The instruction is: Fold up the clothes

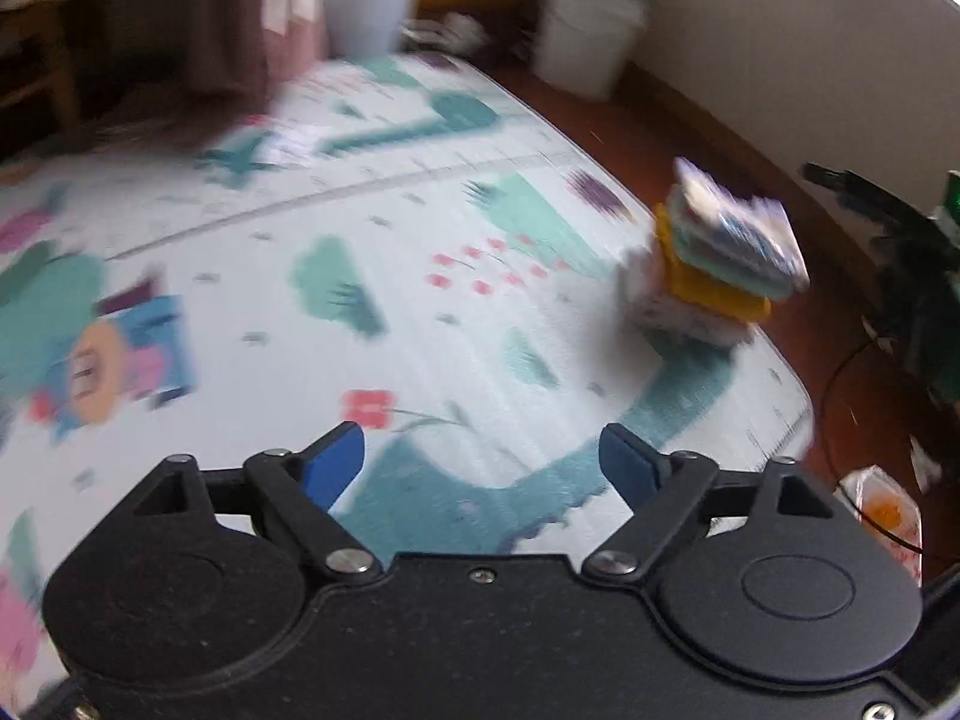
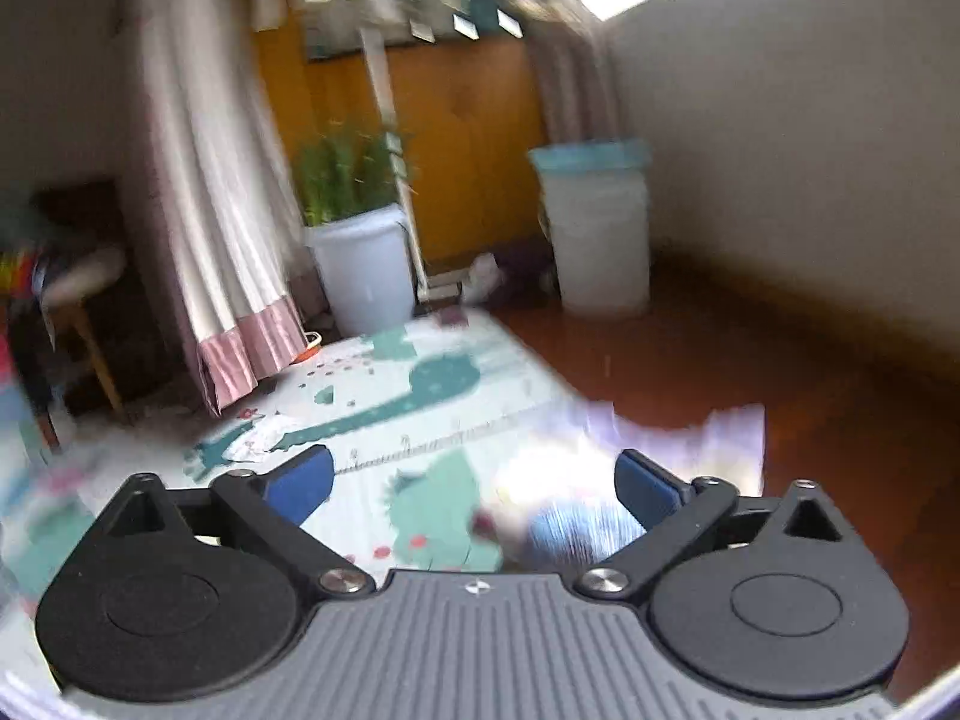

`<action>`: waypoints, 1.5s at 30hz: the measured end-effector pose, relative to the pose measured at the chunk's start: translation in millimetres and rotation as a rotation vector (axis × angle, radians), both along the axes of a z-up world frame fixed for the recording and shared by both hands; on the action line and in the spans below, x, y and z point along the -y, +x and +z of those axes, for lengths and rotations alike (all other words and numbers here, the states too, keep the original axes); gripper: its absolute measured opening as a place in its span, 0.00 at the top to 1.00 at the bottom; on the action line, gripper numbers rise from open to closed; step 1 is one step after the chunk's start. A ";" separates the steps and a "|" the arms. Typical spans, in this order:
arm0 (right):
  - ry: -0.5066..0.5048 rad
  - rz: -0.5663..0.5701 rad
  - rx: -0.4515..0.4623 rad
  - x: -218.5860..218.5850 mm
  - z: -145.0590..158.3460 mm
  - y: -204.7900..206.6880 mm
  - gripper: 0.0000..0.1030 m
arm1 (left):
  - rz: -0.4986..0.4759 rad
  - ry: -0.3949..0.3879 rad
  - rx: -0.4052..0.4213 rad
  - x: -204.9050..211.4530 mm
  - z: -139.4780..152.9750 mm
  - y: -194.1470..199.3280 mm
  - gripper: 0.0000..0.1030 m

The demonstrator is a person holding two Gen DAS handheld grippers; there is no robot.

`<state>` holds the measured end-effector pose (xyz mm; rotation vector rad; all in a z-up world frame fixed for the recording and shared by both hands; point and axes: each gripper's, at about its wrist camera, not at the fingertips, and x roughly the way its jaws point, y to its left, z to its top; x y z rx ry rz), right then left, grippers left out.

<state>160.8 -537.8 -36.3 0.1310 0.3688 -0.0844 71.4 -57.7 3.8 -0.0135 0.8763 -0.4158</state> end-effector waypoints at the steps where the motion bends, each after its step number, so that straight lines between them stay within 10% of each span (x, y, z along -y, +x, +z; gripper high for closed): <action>1: -0.057 0.044 0.018 -19.7 22.0 -5.7 0.01 | 0.052 0.008 0.023 -10.8 6.7 -9.6 0.10; 10: -0.047 0.217 -0.024 -175.0 159.8 -79.9 0.00 | 0.283 -0.036 0.162 -70.8 61.7 -64.9 0.00; 15: 0.242 0.288 -0.178 -224.0 133.5 -110.6 0.00 | 0.316 -0.003 0.215 -81.2 75.0 -92.2 0.00; 21: 0.163 0.262 -0.389 -273.5 72.0 -120.8 0.00 | 0.358 -0.042 0.140 -86.1 46.1 -109.0 0.00; 30: 0.076 0.340 -0.535 -324.8 37.0 -166.0 0.00 | 0.311 0.204 0.088 -48.1 15.7 -90.7 0.00; 45: 0.067 0.303 -0.533 -324.2 26.0 -170.4 0.00 | 0.328 0.173 0.067 -40.7 11.2 -88.4 0.01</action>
